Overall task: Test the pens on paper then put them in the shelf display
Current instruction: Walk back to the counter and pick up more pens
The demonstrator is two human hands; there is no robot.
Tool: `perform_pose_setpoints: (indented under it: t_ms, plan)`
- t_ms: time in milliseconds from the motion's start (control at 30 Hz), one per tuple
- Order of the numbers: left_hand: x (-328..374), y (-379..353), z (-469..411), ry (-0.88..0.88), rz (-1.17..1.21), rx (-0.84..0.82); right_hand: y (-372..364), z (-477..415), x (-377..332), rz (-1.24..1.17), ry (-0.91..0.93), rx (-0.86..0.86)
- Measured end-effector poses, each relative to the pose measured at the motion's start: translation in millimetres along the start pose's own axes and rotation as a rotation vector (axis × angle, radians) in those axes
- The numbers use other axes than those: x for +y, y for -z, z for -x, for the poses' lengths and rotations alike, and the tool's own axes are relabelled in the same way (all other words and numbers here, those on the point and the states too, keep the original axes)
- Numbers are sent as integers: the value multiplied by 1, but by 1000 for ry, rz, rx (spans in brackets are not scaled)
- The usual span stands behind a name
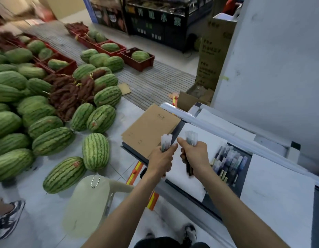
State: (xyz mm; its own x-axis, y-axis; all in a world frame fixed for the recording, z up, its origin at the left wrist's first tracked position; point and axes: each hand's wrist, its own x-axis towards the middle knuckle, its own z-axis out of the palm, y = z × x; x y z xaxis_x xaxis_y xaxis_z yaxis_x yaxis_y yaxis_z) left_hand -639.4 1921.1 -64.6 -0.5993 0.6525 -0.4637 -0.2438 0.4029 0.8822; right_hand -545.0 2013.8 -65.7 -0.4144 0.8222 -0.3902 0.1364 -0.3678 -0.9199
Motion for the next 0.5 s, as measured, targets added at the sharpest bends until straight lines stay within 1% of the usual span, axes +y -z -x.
perform_pose_setpoints:
  t_ms: [167,267,367,500]
  plan:
    - [4,19,27,-26,-13,-57,-4,47,-2,16,24,26]
    - [-2,30,42,-10,-16,-140,-4,82,4,0,54,101]
    - [-16,37,58,-4,-93,-229,-3,124,16,-10,70,207]
    - [-40,37,94,-58,-239,-429,7,188,46,-15,55,427]
